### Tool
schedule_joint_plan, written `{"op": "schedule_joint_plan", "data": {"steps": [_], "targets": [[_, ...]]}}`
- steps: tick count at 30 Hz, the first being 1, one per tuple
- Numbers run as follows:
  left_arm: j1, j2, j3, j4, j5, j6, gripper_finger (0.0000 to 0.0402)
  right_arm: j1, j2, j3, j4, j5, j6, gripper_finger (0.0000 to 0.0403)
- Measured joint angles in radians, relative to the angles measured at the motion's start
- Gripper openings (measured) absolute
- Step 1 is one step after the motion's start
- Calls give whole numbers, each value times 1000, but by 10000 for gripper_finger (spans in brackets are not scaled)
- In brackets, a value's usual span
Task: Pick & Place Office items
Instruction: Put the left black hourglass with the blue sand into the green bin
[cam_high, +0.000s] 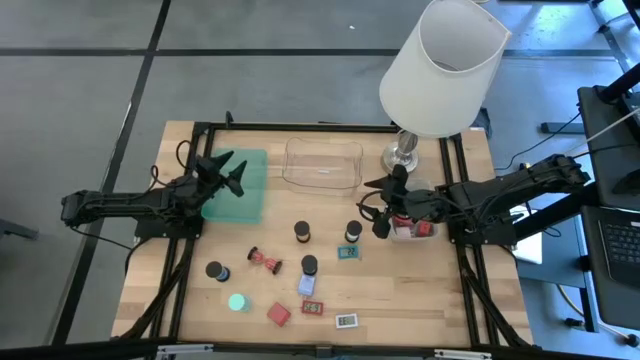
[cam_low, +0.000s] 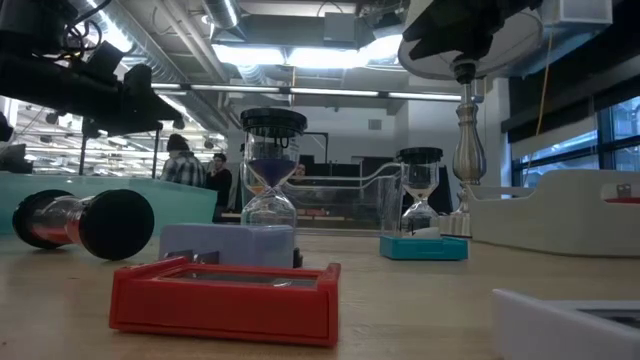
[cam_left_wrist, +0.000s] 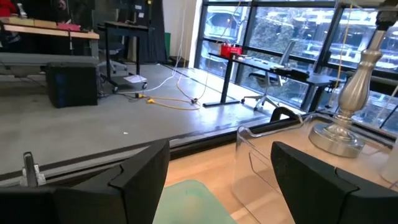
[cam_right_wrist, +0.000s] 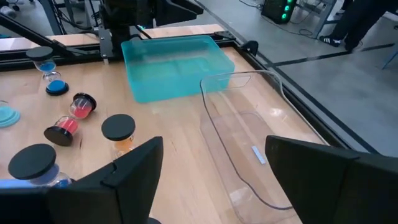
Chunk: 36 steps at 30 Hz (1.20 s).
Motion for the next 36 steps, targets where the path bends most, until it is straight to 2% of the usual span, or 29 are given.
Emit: {"op": "schedule_joint_plan", "data": {"steps": [5, 10, 14, 20, 24, 27, 31, 34, 36], "targets": [[0, 0, 0, 58, 22, 20, 279, 0, 0, 0, 0, 0, 0, 285], [-24, 19, 45, 58, 236, 44, 279, 0, 0, 0, 0, 0, 0, 286], [-56, 73, 103, 59, 324, -16, 279, 0, 0, 0, 2, 0, 0, 286], [-129, 215, 194, 58, 548, -122, 278, 0, 0, 0, 8, 50, 0, 286], [-209, 334, 284, 31, 604, -176, 278, 0, 0, 0, 8, 63, 0, 286], [-278, 451, 382, -69, 604, -206, 278, 0, 0, 0, 8, 63, 1, 286], [-361, 623, 543, -287, 574, -207, 278, 0, 0, 0, 8, 68, 1, 286], [-399, 730, 685, -538, 564, -230, 278, 0, 0, 0, 8, 78, 2, 286], [-417, 789, 781, -745, 594, -290, 278, 0, 0, 0, 7, 78, 2, 286]]}}
